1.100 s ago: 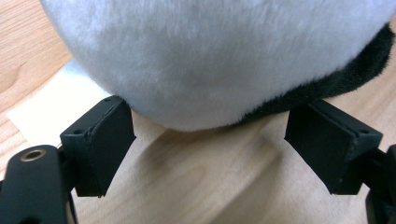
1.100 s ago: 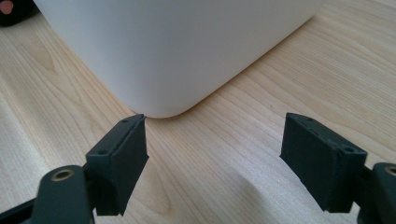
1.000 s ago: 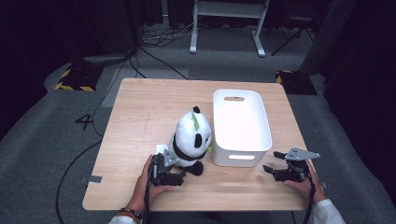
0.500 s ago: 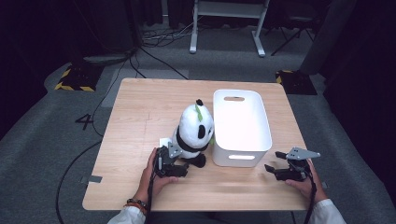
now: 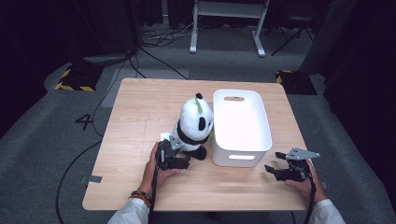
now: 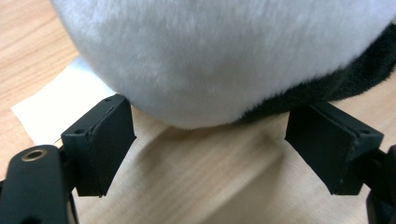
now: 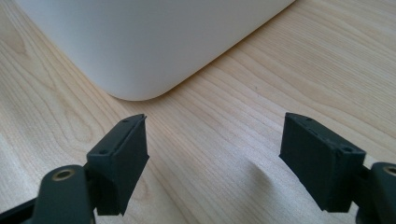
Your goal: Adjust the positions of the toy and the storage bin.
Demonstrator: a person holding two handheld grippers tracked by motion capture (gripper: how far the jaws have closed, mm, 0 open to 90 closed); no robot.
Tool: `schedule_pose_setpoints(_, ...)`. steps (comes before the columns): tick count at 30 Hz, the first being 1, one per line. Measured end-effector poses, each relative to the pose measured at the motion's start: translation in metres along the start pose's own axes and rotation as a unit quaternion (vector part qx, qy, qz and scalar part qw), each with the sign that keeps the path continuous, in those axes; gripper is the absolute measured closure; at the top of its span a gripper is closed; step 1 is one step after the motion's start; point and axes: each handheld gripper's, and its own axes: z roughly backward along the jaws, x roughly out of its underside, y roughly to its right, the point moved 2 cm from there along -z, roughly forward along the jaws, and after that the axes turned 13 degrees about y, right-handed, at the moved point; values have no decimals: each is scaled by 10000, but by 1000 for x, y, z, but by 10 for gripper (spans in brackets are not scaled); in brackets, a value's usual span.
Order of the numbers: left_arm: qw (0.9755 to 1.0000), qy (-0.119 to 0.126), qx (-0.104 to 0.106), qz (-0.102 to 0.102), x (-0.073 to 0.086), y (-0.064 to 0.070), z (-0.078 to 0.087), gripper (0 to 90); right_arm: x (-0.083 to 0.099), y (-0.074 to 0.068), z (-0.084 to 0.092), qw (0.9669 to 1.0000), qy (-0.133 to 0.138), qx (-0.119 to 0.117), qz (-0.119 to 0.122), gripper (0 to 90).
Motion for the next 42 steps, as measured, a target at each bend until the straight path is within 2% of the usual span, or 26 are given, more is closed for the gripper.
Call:
schedule_pose_setpoints(4, 10000, -1, -39, -33, -1, -3, -4, 157, 1, 1, 0, 10000, -10, 2, -11, 248)
schedule_pose_setpoints(10, 9999, -42, -59, 98, -5, -11, -10, 156, 2, 0, -2, 10000, -63, 5, 13, 239)
schedule_pose_setpoints(15, 9999, 11, -143, 29, -7, -13, -14, 160, 3, -1, -3, 10000, -70, 22, -7, 239)
schedule_pose_setpoints(19, 9999, -58, -74, 98, -8, -15, -14, 159, 3, -2, -6, 10000, -60, 23, 1, 239)
schedule_pose_setpoints(22, 9999, -28, -83, 81, -9, -17, -8, 159, 1, -5, -7, 10000, -17, 18, -16, 239)
schedule_pose_setpoints(25, 10000, 44, 51, 64, -7, -18, 1, 161, -2, -9, -10, 10000, 32, -27, 1, 239)
schedule_pose_setpoints(26, 9999, 16, 157, -3, -3, -18, 5, 162, -4, -12, -14, 10000, 54, -47, 28, 236)
schedule_pose_setpoints(29, 9997, -120, 225, 0, 1, -19, 7, 163, -8, -19, -17, 9998, 130, -101, 72, 204)
schedule_pose_setpoints(31, 9997, -168, 197, 22, 3, -20, 8, 161, -10, -21, -19, 9998, 146, -119, 88, 191)
schedule_pose_setpoints(33, 9997, -206, 122, -84, 5, -20, 9, 162, -12, -28, -24, 9995, 201, -233, 114, 196)
schedule_pose_setpoints(36, 9994, -291, 152, -143, 9, -18, 13, 163, -14, -33, -29, 9993, 230, -293, 80, 197)
schedule_pose_setpoints(39, 9991, -343, 195, -167, 14, -15, 22, 165, -16, -38, -36, 9993, 221, -292, 92, 170)
schedule_pose_setpoints(42, 9990, -335, 245, -161, 20, -16, 29, 161, -17, -40, -42, 9997, 186, -148, 55, 159)
